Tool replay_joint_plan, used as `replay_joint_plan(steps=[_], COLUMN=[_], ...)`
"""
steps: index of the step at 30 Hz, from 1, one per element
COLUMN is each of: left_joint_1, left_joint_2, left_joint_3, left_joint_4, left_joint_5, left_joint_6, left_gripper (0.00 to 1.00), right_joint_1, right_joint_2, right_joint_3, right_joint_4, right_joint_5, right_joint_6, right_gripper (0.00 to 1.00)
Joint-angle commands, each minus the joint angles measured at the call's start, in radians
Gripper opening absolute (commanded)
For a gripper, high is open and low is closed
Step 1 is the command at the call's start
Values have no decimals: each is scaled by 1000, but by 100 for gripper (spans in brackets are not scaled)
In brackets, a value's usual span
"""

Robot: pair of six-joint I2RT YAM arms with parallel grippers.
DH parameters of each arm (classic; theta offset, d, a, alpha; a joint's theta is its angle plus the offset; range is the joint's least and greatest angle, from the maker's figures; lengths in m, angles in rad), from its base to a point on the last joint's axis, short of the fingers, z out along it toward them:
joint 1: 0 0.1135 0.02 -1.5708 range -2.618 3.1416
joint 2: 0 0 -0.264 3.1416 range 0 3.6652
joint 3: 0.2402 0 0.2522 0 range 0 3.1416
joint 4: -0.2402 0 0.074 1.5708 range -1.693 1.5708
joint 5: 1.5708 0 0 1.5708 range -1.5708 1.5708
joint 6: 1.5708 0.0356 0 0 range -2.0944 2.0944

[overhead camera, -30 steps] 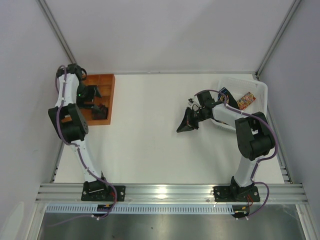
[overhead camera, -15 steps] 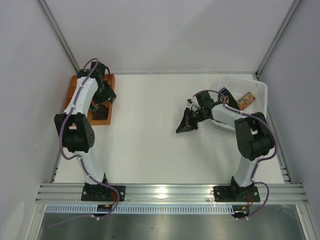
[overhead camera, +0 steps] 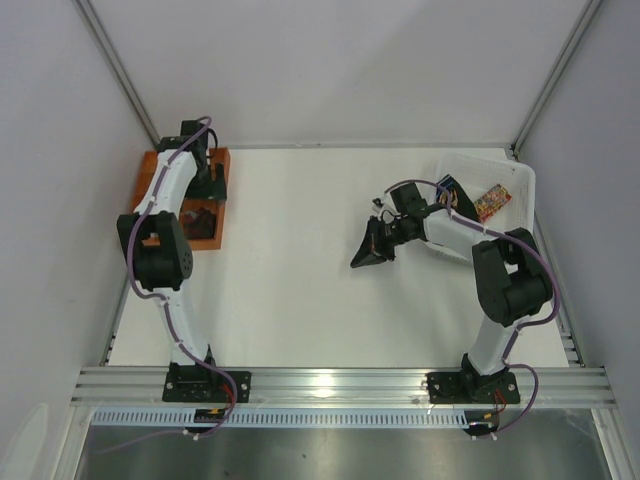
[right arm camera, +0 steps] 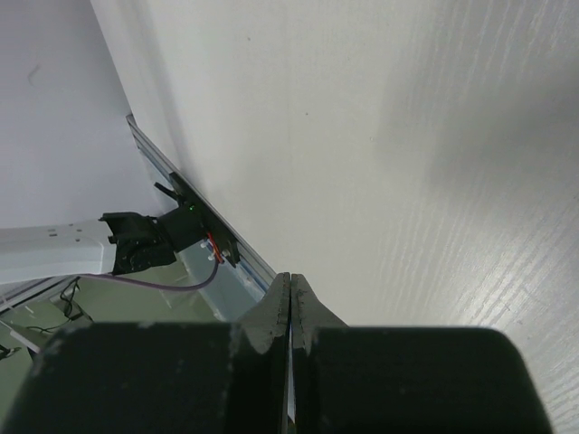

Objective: Roll the ties
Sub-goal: Place the rolled tie into the container

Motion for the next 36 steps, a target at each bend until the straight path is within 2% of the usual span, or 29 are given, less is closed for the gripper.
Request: replay_joint_plan(steps=[1,15,27,32,36], left_joint_1=[-2,18,43,46,44], left_joint_2=[-10,51,102,110,128], left_joint_3=[-4,-61,-42,-29,-6], left_joint_4=[19,11,10,14,10], left_joint_5=[-22,-25,-7,4,5], left_joint_6=[88,137,137,134,133], left_gripper=[100,100,100,96,87], right_joint_1=[7,17,20,20,20], right_joint_2=[-41,-27,-13,-7,-1], right_joint_3=[-8,-1,15,16,19], right_joint_4=[-14,-9,-19,-19,-17], right_joint_5=[0,0,2,2,2], right_joint_6=[-13,-6,-12,-10,-10], right_gripper=[0,0,0,0,0])
